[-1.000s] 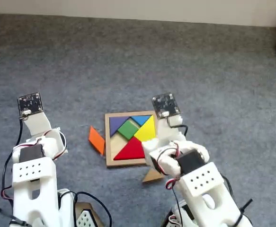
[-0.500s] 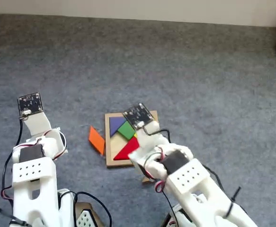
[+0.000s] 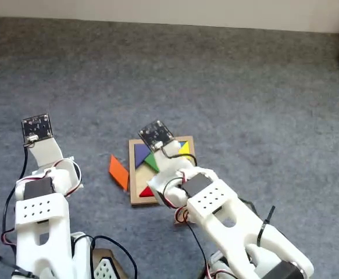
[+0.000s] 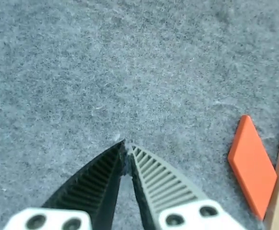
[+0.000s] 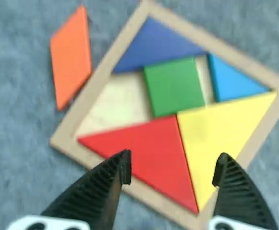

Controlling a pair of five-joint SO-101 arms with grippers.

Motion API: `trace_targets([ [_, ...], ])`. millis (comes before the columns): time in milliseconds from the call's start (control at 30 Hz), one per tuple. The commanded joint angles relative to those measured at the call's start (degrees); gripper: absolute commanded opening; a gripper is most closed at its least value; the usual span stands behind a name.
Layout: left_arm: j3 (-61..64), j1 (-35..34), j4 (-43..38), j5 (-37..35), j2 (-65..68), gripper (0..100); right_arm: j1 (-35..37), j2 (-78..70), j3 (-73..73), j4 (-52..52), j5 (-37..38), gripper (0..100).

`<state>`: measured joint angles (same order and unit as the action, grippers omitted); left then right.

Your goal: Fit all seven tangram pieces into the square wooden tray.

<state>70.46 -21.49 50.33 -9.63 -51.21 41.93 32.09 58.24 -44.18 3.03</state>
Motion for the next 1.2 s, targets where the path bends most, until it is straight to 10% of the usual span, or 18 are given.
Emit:
trace_targets([
  [0, -0.22, -0.66, -0.53, 0.44, -0.48, 2, 0.66, 7.08, -3.82, -11.56, 0.7, 27.4],
  [467, -0.22, -0.66, -0.79, 0.44, -0.48, 2, 5.05, 6.9, 1.19, -21.76, 16.53, 27.4],
  [1167, 0.66, -0.66, -0.88, 0.44, -0.92, 2, 11.3, -4.18, 1.27, -21.76, 19.6, 27.4],
])
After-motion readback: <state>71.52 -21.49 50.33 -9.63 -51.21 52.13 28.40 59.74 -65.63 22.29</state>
